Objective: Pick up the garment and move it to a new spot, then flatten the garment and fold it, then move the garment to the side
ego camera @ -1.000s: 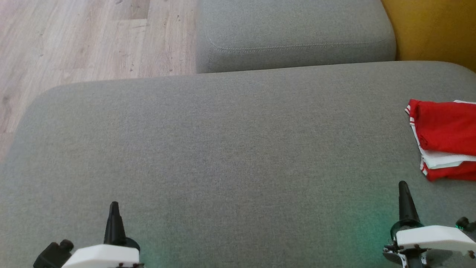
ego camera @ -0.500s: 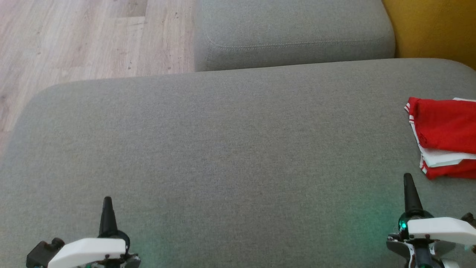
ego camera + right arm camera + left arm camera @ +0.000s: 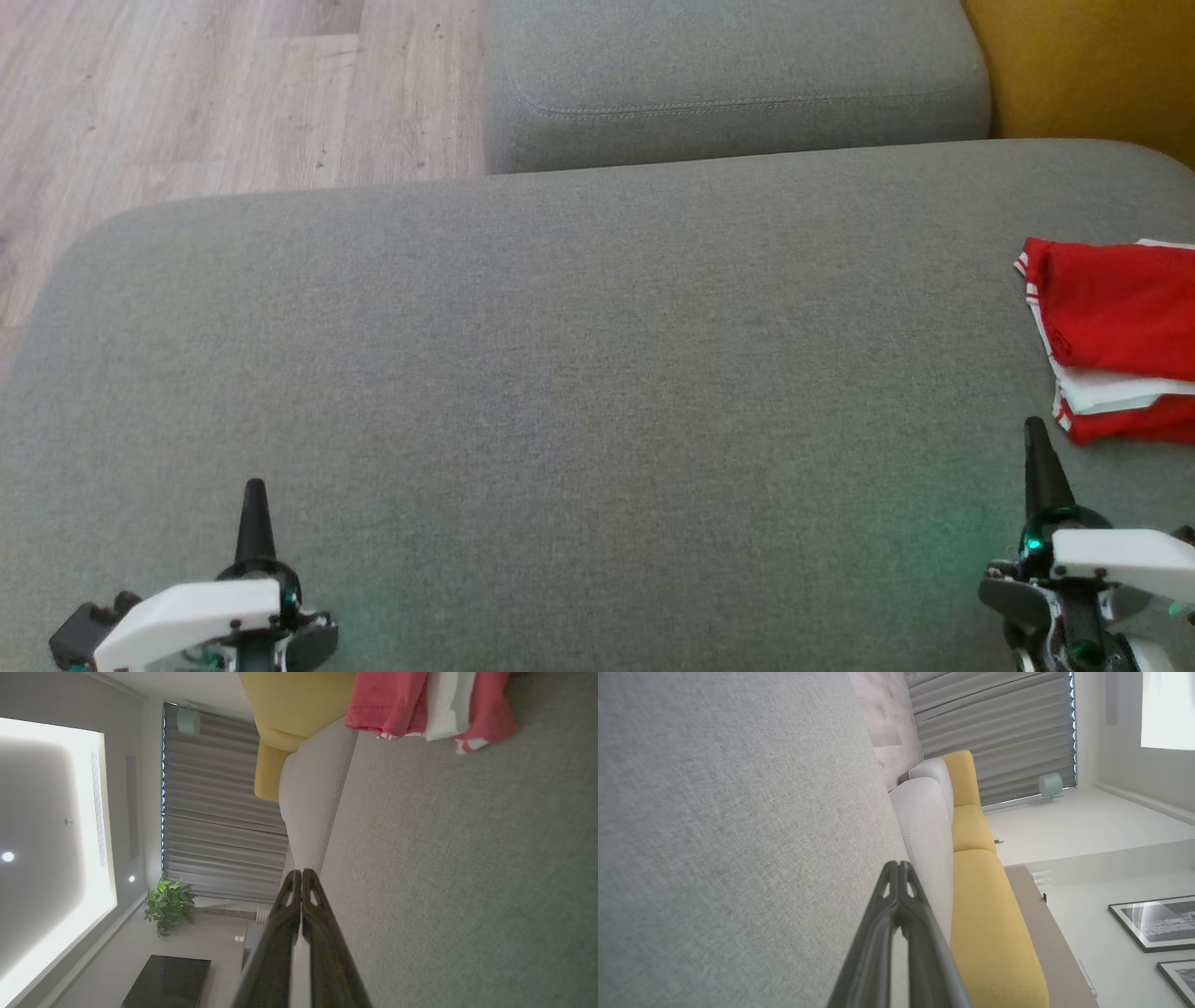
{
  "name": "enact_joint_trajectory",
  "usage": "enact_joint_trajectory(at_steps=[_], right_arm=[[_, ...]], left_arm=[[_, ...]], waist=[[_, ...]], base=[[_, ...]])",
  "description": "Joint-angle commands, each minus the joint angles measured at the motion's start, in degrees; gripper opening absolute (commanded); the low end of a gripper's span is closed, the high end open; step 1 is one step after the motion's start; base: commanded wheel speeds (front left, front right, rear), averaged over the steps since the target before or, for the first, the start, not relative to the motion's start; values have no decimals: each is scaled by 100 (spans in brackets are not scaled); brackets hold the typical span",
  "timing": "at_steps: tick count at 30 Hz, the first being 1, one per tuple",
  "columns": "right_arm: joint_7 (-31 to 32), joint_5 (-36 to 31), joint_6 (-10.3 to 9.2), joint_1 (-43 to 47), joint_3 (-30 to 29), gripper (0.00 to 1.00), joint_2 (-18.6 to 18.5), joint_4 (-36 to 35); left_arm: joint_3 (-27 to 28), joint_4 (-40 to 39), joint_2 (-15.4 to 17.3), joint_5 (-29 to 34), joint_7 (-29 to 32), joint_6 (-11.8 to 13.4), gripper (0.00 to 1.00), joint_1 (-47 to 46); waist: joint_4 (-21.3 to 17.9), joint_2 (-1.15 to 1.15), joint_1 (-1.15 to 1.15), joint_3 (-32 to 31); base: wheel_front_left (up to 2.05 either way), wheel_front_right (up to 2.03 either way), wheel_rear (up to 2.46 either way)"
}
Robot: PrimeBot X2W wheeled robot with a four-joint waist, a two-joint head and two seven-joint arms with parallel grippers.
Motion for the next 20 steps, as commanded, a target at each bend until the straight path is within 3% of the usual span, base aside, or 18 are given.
enact_joint_trajectory(at_steps=[1, 20], right_arm=[[49, 162, -4, -322, 73, 0, -108, -170], [373, 1421, -4, -586, -91, 0, -104, -138]], left_arm=[[223, -148, 70, -142, 35, -49, 0, -341], [562, -10, 56, -1416, 366, -238, 0, -617]], waist=[[-2, 0, 0, 3], [-39, 0, 0, 61]], base=[[0, 0, 0], [0, 0, 0]])
